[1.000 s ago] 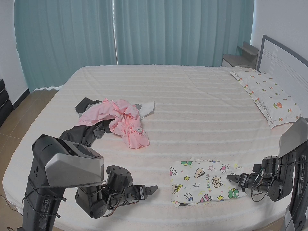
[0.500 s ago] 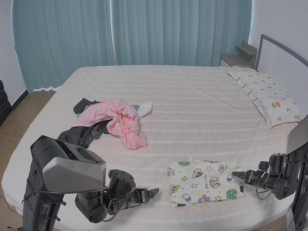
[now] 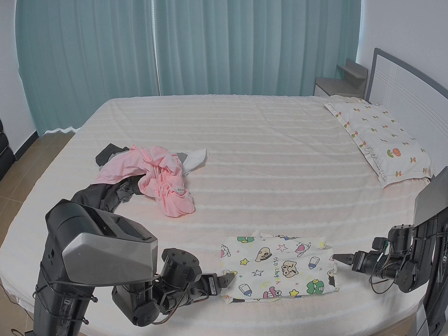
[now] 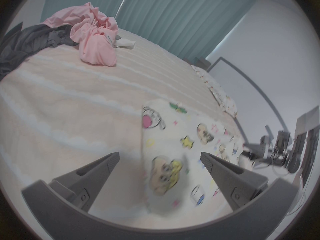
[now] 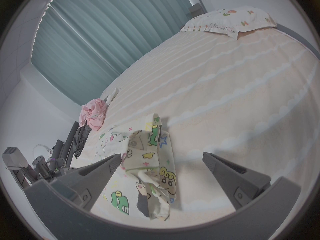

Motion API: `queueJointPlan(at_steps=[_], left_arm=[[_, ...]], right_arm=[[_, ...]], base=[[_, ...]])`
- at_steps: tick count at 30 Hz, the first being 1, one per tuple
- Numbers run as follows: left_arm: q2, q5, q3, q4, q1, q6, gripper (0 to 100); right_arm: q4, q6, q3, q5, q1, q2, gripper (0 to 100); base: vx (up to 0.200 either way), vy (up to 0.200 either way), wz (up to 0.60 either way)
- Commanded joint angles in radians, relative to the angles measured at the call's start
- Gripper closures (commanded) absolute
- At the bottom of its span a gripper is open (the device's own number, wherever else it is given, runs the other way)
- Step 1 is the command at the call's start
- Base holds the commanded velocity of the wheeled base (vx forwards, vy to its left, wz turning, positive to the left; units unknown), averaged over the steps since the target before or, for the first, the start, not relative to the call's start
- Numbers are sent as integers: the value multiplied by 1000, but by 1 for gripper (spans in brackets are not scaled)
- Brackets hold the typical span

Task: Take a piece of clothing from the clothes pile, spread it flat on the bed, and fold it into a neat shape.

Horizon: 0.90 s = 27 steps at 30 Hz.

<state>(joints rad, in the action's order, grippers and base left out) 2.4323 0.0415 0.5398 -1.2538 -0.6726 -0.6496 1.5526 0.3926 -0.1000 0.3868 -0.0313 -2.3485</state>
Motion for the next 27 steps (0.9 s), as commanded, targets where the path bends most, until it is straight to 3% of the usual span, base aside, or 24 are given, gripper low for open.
queueJointPlan(at_steps=[1,7,8,10,27], left_arm=[[4,-5,101,2,5,-102,0],[63,-8,167,5,1,-93,0],[93,-9,210,11,-1,-30,0],[97,-15,220,16,-2,-5,0],[97,-71,275,97,-33,36,0]], right_arm=[[18,3,-3,6,65,-14,0],[18,-1,-24,-3,100,-60,0],[18,-11,-44,-6,119,-94,0],[18,-12,-49,-6,126,-92,0],[18,-63,-132,-11,209,-175,0]], base=[[0,0,0],[0,0,0],[0,0,0],[0,0,0],[0,0,0]])
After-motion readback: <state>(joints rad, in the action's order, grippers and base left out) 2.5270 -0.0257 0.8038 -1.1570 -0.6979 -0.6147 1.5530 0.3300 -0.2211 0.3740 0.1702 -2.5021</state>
